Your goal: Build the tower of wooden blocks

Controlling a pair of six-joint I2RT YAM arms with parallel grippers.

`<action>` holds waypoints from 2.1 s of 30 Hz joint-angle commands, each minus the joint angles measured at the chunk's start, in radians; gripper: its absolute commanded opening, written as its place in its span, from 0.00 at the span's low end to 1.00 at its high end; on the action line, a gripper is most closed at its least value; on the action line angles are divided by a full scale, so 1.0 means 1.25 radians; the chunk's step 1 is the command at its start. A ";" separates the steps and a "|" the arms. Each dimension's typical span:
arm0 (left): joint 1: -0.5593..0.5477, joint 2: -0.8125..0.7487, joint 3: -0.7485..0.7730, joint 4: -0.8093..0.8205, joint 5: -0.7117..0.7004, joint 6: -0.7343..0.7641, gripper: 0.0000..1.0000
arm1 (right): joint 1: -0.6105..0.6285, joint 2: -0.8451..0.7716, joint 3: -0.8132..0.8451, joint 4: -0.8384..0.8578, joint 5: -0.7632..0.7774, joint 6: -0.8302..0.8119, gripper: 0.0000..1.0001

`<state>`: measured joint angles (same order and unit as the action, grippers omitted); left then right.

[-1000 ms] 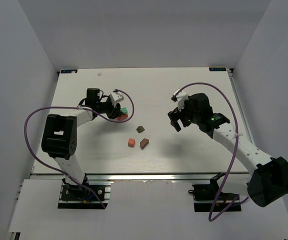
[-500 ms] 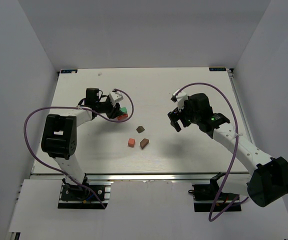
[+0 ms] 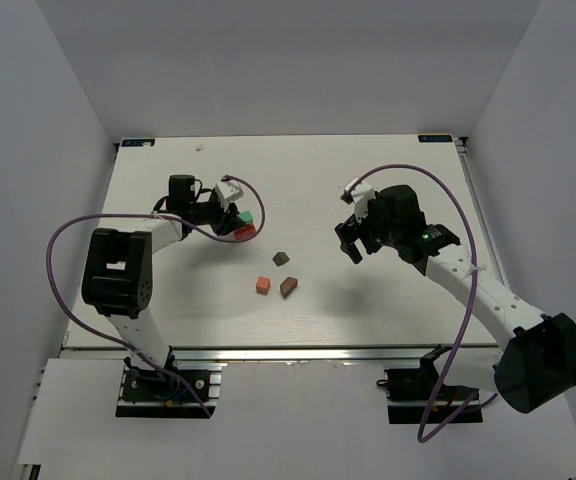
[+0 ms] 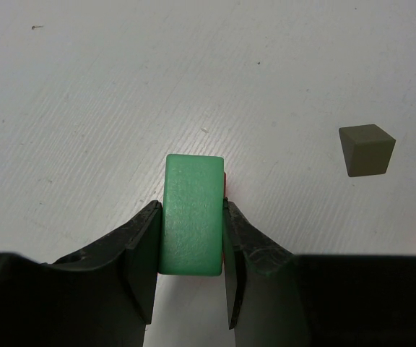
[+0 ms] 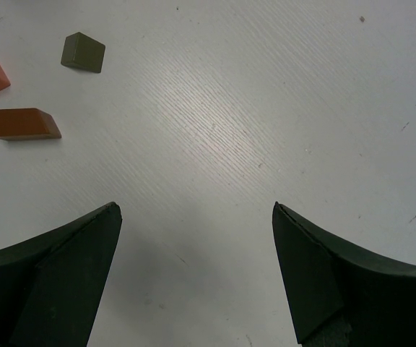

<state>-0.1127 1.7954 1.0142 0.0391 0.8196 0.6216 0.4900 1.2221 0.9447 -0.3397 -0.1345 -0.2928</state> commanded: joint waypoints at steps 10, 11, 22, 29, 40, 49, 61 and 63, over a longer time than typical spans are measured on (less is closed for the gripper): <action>0.007 0.007 0.000 0.021 0.032 -0.009 0.00 | -0.004 0.010 0.046 -0.007 -0.007 -0.012 0.89; 0.006 0.006 0.000 0.018 0.029 -0.005 0.00 | -0.005 0.009 0.044 -0.007 -0.004 -0.012 0.89; 0.006 0.011 0.001 0.007 0.023 -0.003 0.00 | -0.005 0.002 0.048 -0.013 -0.014 -0.017 0.89; 0.006 0.013 -0.010 0.006 0.032 -0.011 0.00 | -0.004 -0.004 0.039 -0.011 -0.018 -0.019 0.89; 0.006 0.020 -0.012 0.024 0.036 -0.036 0.00 | -0.005 0.004 0.046 -0.012 -0.029 -0.021 0.89; 0.006 0.030 -0.004 0.026 0.029 -0.044 0.00 | -0.004 0.008 0.048 -0.017 -0.032 -0.023 0.89; 0.006 0.036 0.011 -0.009 0.019 -0.037 0.07 | -0.004 0.004 0.053 -0.028 -0.042 -0.035 0.89; 0.006 0.035 0.011 -0.009 0.014 -0.038 0.08 | -0.004 0.003 0.054 -0.029 -0.041 -0.039 0.89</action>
<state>-0.1104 1.8275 1.0039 0.0559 0.8310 0.5751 0.4900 1.2343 0.9615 -0.3679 -0.1680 -0.3241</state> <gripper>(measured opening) 0.450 0.895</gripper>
